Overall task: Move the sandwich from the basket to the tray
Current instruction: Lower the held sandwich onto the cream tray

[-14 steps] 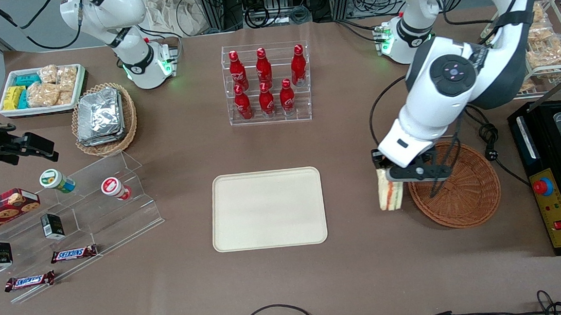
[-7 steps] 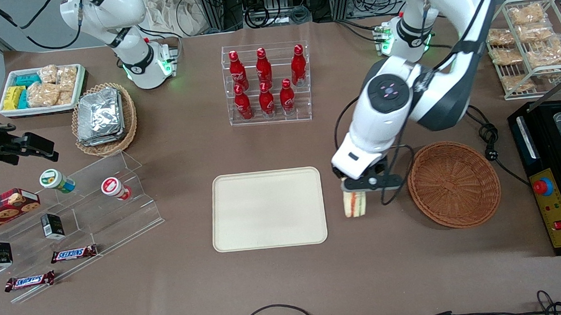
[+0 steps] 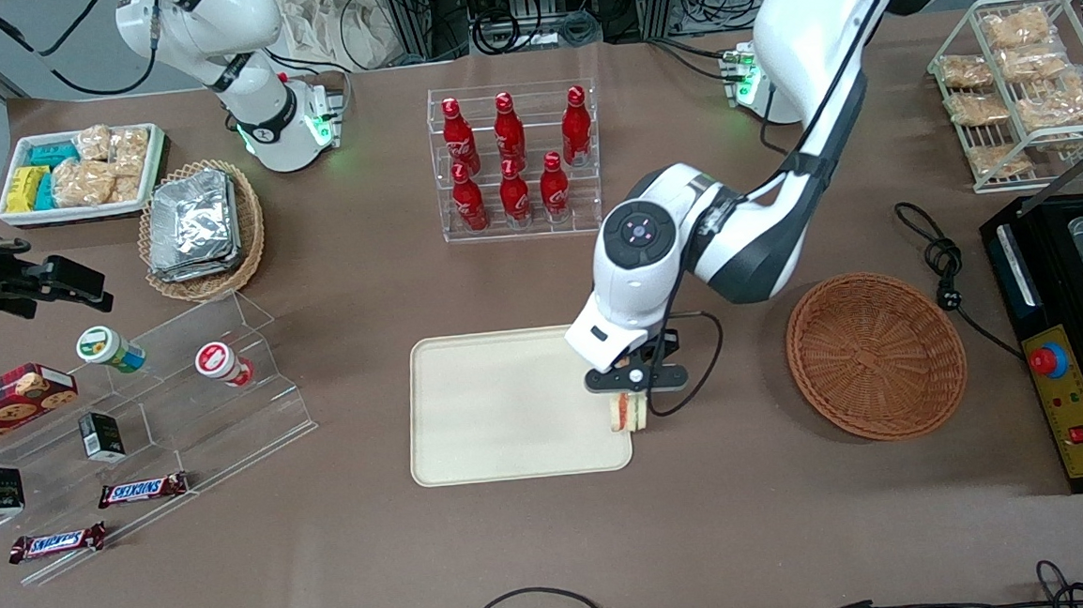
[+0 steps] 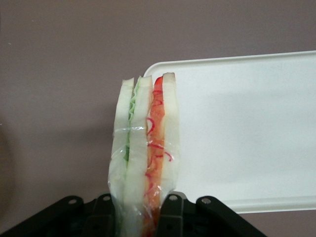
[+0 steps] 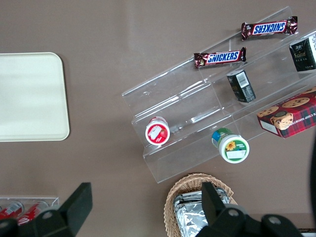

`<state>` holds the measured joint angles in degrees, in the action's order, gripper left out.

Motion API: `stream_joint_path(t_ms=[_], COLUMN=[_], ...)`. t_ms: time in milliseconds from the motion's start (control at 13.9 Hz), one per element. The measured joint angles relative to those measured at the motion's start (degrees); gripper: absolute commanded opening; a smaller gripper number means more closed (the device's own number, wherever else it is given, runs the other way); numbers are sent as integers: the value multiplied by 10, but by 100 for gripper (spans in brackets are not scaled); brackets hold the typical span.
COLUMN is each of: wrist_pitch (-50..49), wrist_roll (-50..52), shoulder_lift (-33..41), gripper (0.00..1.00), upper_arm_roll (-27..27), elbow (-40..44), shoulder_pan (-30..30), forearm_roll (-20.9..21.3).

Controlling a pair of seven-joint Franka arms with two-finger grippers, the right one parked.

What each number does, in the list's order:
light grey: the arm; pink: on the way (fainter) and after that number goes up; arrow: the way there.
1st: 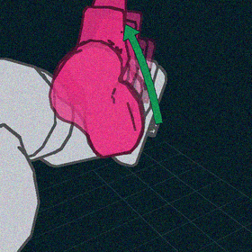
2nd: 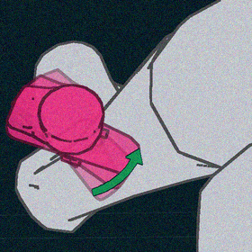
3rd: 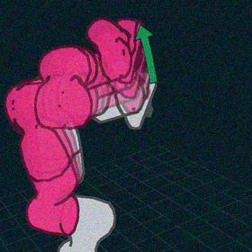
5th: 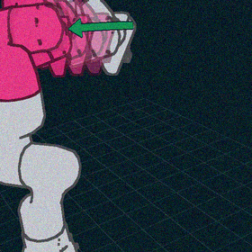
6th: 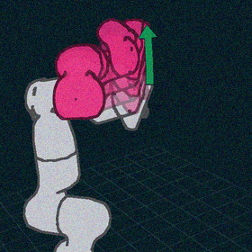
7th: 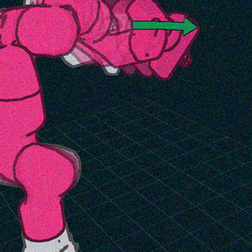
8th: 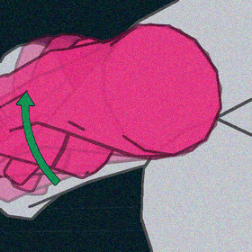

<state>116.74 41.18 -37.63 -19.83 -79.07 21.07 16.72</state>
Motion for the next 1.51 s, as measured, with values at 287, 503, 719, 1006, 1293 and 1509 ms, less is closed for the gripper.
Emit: stream_joint_path(t_ms=[287, 503, 719, 1006, 1293, 1509], wrist_pitch=[14, 28, 45, 60, 65, 79], wrist_roll=[1, 1, 4, 18, 25, 47], shoulder_lift=[-50, -76, -97, -118, -127, -133], gripper=[21, 23, 23, 24, 32, 56], upper_arm_roll=[0, 0, 0, 1, 1, 6], elbow=[27, 33, 34, 35, 35, 35], shoulder_pan=[14, 25, 34, 41, 42, 50], forearm_roll=[1, 1, 18, 24, 25, 27])
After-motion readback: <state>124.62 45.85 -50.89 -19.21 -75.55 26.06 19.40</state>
